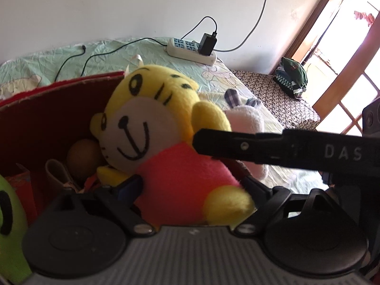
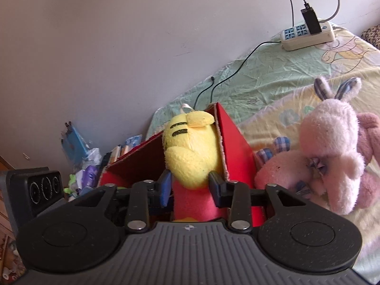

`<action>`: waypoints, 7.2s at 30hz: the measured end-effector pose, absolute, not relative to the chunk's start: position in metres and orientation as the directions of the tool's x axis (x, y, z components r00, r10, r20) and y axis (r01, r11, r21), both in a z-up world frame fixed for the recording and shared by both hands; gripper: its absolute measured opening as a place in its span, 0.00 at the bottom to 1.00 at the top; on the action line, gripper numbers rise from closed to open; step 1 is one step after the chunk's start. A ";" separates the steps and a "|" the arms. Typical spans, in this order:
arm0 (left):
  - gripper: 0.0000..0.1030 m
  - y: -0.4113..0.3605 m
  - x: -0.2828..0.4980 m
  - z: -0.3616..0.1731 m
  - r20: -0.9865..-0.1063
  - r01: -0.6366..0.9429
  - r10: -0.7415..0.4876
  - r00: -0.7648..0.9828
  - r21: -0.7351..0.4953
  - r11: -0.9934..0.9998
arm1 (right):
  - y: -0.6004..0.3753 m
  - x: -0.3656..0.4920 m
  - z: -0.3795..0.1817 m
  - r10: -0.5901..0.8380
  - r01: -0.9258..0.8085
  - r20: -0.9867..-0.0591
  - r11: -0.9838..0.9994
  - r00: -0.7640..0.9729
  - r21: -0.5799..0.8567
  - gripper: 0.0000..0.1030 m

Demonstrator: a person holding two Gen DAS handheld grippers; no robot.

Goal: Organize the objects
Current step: 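Carry the tiger plush into the red box and release it, then move the right gripper to the white bunny plush on the bed, then grasp the white bunny plush with the right gripper and lift it, then lower the white bunny into the red box between the green and tiger plushes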

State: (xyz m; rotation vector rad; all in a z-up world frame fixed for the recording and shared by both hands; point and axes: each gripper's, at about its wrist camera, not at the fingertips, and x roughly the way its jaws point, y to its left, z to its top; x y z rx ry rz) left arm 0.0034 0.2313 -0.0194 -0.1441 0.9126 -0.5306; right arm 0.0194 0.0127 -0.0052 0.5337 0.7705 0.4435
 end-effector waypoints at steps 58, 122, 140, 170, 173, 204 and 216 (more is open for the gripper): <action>0.97 0.057 -0.063 0.045 -0.791 -0.058 0.090 0.605 0.069 0.996 | -0.178 -0.019 -0.028 0.635 -0.240 -0.501 0.729 0.589 0.641 0.40; 0.96 0.001 -0.039 -0.034 -0.820 0.202 -0.101 0.564 0.018 0.979 | -0.219 0.002 -0.073 0.617 -0.069 -0.549 0.698 0.564 0.713 0.40; 0.95 0.021 -0.031 -0.068 -0.815 0.235 -0.135 0.563 0.002 0.972 | -0.137 0.069 -0.062 0.701 -0.322 -0.569 0.708 0.430 0.629 0.60; 0.80 0.020 0.002 -0.062 -0.774 0.323 -0.386 0.502 -0.246 0.914 | -0.188 0.045 -0.079 0.777 -0.327 -0.506 0.621 0.375 0.712 0.33; 0.77 0.017 -0.006 -0.059 -0.772 0.329 -0.400 0.493 -0.261 0.908 | -0.191 0.036 -0.077 0.773 -0.326 -0.511 0.626 0.375 0.708 0.33; 0.75 0.112 -0.141 0.051 -0.606 0.128 -0.207 0.768 -0.171 0.977 | -0.082 -0.020 0.022 0.896 -0.625 -0.402 0.426 0.191 0.654 0.34; 0.76 0.225 -0.111 0.062 -0.591 0.127 -0.188 0.785 -0.143 0.981 | 0.025 0.005 0.031 0.881 -0.590 -0.396 0.469 0.259 0.657 0.34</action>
